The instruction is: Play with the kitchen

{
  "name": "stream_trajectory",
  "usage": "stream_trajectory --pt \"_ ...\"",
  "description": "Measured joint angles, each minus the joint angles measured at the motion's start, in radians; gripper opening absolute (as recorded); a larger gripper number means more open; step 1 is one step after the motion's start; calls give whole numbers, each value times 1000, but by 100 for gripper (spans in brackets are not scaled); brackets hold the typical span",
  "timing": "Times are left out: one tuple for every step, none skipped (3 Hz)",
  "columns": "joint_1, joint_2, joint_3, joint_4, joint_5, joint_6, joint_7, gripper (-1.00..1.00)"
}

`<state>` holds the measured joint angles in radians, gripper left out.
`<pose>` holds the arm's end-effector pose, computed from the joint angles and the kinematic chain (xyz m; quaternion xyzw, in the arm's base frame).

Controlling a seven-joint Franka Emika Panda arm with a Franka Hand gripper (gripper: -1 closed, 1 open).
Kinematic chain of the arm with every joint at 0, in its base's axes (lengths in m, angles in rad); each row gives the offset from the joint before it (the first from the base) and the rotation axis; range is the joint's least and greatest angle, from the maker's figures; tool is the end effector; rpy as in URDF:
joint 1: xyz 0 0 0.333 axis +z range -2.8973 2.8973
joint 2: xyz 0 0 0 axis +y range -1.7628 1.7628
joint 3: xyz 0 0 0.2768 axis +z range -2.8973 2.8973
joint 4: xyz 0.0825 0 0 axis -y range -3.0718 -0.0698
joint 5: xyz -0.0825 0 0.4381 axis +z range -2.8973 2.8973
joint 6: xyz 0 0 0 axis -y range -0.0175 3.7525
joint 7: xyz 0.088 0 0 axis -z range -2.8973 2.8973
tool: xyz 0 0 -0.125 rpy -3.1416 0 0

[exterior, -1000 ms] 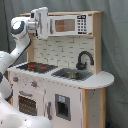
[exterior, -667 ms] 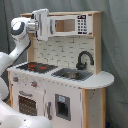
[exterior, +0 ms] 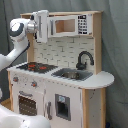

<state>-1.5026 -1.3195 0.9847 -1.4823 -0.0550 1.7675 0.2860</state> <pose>0.5075 0.2403 0.7511 0.6875 -0.2223 0.3829 0.5756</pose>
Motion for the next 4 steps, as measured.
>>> stream_trajectory --pt "56 -1 -2 -89 -20 53 0 -100" --pt "101 -4 -7 -165 -27 113 0 -100" --pt "143 -10 -14 -240 -27 182 0 -100" --pt "182 -16 -23 -310 -28 251 0 -100"
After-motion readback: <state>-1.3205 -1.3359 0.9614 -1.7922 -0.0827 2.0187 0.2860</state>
